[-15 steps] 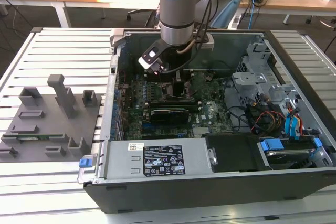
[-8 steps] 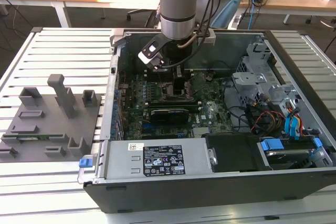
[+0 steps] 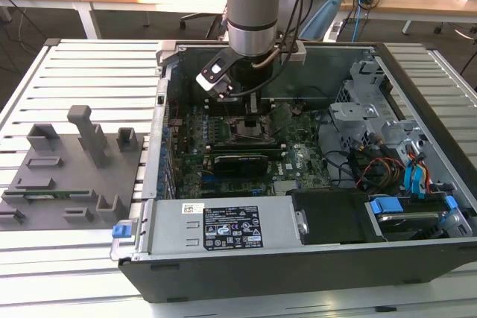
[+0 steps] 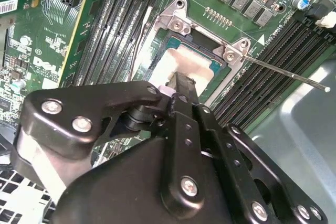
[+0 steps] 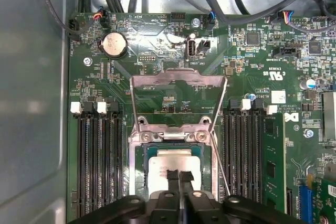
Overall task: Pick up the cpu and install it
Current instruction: 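Place the cpu into insertion slot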
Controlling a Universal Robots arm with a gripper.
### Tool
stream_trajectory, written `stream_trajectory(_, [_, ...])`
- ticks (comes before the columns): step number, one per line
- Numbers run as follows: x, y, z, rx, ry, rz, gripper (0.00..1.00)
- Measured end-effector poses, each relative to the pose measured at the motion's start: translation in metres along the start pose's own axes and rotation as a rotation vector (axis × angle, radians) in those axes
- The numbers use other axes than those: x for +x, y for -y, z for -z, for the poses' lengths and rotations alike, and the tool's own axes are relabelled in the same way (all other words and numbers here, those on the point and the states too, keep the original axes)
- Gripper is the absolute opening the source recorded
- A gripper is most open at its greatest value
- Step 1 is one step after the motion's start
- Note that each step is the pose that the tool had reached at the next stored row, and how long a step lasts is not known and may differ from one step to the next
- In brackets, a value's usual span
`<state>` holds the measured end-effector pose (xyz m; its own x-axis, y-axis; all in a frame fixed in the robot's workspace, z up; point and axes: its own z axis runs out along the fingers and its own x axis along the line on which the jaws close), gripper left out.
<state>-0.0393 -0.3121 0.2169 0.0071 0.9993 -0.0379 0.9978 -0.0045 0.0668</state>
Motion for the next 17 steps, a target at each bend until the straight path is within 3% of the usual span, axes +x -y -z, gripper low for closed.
stream_trajectory(4, [0.0,0.0,-0.0001,0.0001,0.0015,0.0,0.11])
stream_trajectory(10, [0.0004,0.0008,-0.0115,0.0001,-0.002,0.0,0.11])
stream_trajectory(17, [0.0005,0.001,-0.0139,0.0002,-0.0019,0.0,0.11])
